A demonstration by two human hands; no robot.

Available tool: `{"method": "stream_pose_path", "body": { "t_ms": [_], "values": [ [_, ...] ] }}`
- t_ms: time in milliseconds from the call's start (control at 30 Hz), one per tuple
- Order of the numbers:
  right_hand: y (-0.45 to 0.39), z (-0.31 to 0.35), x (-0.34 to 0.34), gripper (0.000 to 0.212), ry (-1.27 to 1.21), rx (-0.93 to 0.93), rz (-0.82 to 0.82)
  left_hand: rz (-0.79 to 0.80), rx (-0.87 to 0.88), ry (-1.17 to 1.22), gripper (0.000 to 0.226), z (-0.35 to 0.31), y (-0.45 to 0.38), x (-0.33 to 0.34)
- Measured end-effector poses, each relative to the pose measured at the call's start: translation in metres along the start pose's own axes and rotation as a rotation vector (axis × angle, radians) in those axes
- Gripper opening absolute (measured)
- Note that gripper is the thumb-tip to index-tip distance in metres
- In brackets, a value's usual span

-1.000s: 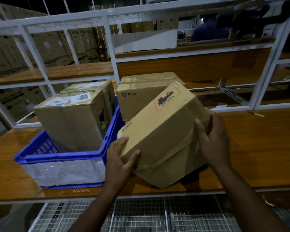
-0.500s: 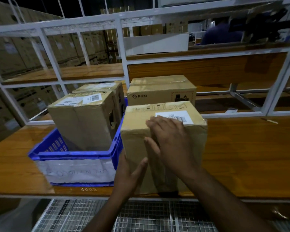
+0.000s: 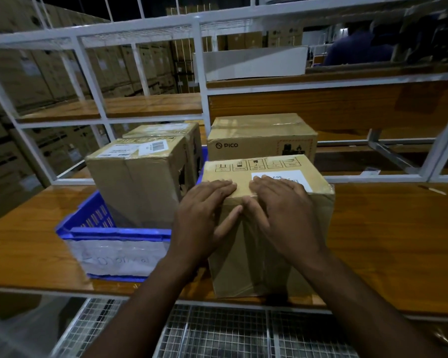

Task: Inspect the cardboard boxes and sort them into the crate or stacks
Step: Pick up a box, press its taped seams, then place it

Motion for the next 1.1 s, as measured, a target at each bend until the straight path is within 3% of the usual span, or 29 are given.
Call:
{"method": "stream_pose_path", "body": {
  "t_ms": [167,300,633,733,867,967,1100],
  "values": [
    [-0.005,0.0,-0.007,0.051,-0.028,0.025,0.064,0.039,-0.009,-0.004,0.051,-0.001,-0.007,-0.004],
    [-0.009,-0.024,-0.019,0.069,0.066,0.096,0.106,0.112,-0.025,-0.047,0.062,0.011,-0.015,-0.012],
    [-0.015,-0.047,-0.027,0.065,0.135,0.149,0.159,0.08,-0.107,0.049,0.062,0.013,-0.018,-0.013],
    [-0.031,-0.06,-0.027,0.069,0.199,0.181,0.248,0.204,-0.141,0.072,0.066,0.01,-0.039,-0.015],
    [-0.051,-0.061,-0.025,0.071,0.362,0.196,0.311,0.505,-0.127,-0.06,0.064,0.0,-0.063,-0.008],
    [-0.059,-0.051,-0.023,0.064,0.455,0.18,0.34,0.578,-0.107,-0.113,0.058,-0.009,-0.072,-0.001],
    [-0.06,-0.035,-0.003,0.045,0.203,0.022,0.463,0.685,-0.07,-0.112,0.058,-0.018,-0.082,0.01]
  ]
}}
Point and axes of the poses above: each hand's wrist, its own y-axis away from the middle knuckle, its own x-axis out of the palm, z = x × y, the point moved 4 cm from there along -y, towards the middle knuckle, and after that the axes turned 1 degree about y, right-handed, at the moved point
